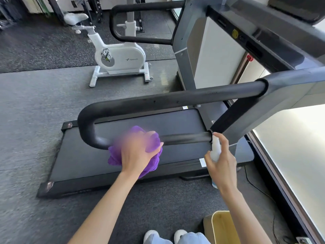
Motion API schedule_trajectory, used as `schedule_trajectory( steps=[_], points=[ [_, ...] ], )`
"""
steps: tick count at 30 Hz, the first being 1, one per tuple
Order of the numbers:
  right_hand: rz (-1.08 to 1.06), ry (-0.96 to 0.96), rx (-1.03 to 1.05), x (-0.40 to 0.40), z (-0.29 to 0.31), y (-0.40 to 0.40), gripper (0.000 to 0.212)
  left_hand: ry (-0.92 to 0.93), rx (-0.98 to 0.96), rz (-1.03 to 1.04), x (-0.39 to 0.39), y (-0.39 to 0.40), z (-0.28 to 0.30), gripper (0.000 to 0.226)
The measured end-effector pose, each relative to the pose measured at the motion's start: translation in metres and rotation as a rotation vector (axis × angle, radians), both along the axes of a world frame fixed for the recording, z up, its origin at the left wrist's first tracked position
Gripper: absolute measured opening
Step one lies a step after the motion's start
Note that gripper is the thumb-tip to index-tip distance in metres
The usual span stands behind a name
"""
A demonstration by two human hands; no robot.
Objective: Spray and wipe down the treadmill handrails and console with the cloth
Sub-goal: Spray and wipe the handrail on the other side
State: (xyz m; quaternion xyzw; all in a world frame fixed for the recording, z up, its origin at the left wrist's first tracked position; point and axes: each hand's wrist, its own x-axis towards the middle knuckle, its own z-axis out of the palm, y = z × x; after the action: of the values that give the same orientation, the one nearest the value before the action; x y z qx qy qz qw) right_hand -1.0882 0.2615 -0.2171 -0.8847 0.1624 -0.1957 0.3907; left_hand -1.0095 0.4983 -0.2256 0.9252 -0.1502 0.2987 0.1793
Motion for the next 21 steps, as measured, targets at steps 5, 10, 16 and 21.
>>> schedule_trajectory(
  steps=[5, 10, 16, 21],
  points=[
    [-0.007, -0.022, 0.062, 0.012, -0.015, 0.011, 0.062, 0.002, -0.020, 0.039, -0.024, 0.024, 0.004, 0.042],
    [-0.019, -0.034, 0.066, 0.020, -0.021, 0.016, 0.062, 0.002, -0.042, 0.056, -0.032, 0.032, 0.006, 0.042],
    [0.111, 0.031, 0.017, 0.018, -0.015, 0.030, 0.066, 0.019, -0.110, 0.095, -0.035, 0.036, 0.013, 0.043],
    [0.254, 0.016, -0.024, 0.018, -0.010, 0.070, 0.066, 0.001, -0.173, 0.145, -0.044, 0.051, 0.010, 0.042]
  ],
)
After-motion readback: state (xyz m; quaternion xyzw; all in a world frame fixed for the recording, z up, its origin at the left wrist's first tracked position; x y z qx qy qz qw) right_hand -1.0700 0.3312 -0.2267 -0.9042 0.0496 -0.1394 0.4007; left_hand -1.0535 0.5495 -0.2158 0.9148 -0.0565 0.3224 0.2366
